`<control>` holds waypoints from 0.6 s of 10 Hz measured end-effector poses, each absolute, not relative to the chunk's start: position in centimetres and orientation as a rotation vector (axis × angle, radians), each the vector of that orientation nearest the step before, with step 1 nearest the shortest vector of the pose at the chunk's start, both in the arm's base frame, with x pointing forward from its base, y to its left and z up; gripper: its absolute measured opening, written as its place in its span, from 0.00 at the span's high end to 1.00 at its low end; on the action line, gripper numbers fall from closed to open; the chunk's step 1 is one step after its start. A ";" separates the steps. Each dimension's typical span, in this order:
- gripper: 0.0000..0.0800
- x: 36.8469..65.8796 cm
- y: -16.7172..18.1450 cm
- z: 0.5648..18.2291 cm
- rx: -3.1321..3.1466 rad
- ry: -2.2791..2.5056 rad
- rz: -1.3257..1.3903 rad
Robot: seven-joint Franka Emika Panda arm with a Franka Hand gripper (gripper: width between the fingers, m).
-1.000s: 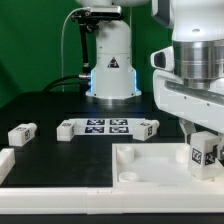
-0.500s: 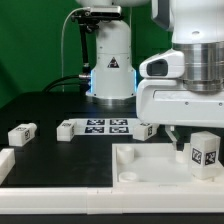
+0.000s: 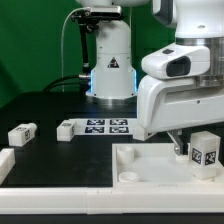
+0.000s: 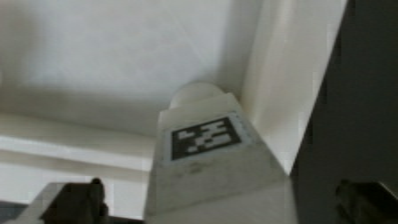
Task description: Assemble one leg
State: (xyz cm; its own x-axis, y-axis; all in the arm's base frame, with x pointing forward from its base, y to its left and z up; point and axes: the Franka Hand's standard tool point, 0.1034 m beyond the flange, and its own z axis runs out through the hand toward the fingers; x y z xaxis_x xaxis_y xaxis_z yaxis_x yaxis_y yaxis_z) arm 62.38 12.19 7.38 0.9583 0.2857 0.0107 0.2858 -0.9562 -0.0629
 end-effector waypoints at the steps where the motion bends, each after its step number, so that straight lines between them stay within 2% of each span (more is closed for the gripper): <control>1: 0.19 62.4 12.1 7.4 -3.043 -0.459 -0.002; 3: 0.49 62.4 12.1 7.3 -3.044 -0.457 -0.001; 4: 0.49 62.4 12.1 7.3 -3.046 -0.438 -0.001; 5: 0.64 62.4 12.1 7.3 -3.052 -0.395 0.001; 6: 0.64 62.4 12.1 7.3 -3.053 -0.389 -0.001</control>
Offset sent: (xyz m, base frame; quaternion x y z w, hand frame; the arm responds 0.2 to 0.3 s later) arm 0.0000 0.0000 0.0000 0.0000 0.0000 0.0000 1.0000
